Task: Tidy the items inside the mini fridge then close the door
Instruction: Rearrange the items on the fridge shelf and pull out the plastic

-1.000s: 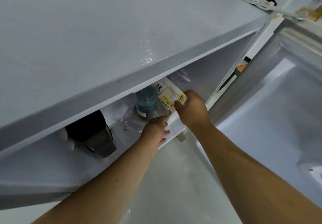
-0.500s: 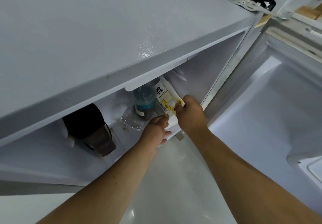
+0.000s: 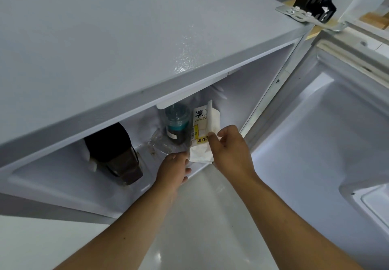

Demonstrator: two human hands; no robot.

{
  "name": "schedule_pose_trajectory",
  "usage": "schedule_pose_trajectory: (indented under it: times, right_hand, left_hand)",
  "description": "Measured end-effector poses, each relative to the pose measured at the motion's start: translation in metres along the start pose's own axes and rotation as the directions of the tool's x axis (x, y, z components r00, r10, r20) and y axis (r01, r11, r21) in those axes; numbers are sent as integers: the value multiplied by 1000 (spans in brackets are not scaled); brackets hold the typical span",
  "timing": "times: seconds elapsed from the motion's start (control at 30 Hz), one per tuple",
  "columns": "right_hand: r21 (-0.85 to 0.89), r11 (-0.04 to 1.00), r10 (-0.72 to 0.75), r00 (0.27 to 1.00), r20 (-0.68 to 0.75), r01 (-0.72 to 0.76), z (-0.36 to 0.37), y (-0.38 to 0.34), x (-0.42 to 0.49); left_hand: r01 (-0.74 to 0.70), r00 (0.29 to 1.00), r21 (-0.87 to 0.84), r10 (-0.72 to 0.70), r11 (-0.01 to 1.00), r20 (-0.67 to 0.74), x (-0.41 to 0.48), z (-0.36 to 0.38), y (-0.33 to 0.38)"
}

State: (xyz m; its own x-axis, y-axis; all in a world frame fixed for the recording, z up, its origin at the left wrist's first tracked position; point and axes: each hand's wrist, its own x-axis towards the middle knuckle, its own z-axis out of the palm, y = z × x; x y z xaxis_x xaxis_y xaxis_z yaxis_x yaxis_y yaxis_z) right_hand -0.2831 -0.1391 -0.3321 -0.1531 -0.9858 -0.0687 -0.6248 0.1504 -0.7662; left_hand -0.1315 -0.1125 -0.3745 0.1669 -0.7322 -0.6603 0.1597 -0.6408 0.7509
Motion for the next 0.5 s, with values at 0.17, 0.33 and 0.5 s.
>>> schedule_pose_trajectory:
  times: [0.17, 0.33, 0.5]
  right_hand:
    - [-64, 995, 74, 996, 45, -71, 7, -1, 9]
    - [-236, 972, 4, 998, 58, 9, 13, 1, 23]
    - [-434, 889, -132, 990, 57, 143, 10, 2, 38]
  left_hand:
    - [-140, 990, -64, 139, 988, -17, -1, 10, 7]
    - [46, 995, -272, -19, 961, 99, 9, 22, 15]
    - [57, 993, -325, -19, 944, 118, 22, 32, 16]
